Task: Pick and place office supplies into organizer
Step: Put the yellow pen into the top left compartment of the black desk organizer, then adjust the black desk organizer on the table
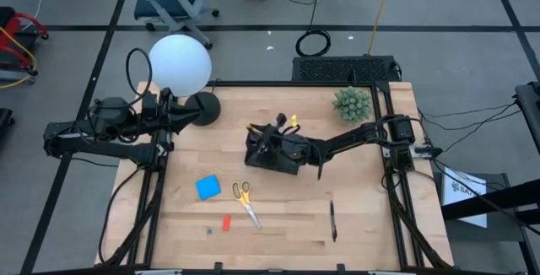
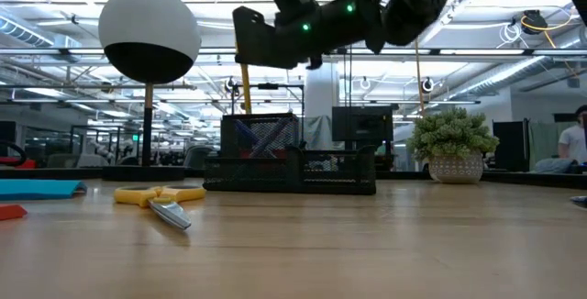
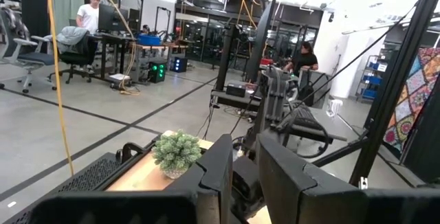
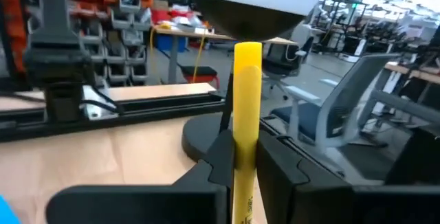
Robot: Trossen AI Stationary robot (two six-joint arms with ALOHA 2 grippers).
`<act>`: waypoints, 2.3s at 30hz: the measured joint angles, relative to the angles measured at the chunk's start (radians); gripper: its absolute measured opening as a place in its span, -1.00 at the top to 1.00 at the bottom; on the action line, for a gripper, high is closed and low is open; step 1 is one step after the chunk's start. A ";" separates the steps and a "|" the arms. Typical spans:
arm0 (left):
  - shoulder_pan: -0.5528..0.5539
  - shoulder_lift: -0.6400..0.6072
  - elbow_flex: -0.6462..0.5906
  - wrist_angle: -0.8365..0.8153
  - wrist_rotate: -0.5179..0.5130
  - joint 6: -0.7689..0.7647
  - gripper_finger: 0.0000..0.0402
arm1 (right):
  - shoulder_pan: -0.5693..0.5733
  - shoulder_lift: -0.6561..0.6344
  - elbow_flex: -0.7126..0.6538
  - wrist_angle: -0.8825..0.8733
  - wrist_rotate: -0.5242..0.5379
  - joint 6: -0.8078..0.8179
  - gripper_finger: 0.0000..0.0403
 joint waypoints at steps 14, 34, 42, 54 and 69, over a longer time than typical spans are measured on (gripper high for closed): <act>0.000 0.000 0.000 0.000 0.000 0.000 0.64 | 0.006 0.000 -0.053 0.029 -0.091 0.084 0.85; 0.000 0.000 0.000 0.000 0.000 0.000 0.64 | 0.004 0.003 -0.079 -0.022 -0.081 0.077 0.66; 0.000 0.000 0.000 0.000 0.000 0.000 0.64 | 0.004 0.003 -0.081 -0.020 -0.078 0.080 0.22; 0.000 0.000 0.000 0.000 0.000 0.000 0.64 | 0.025 -0.058 -0.081 -0.034 -0.073 -0.038 0.22; 0.000 0.000 0.000 0.000 0.000 0.000 0.64 | 0.120 -0.260 -0.081 -0.658 -0.079 0.004 0.24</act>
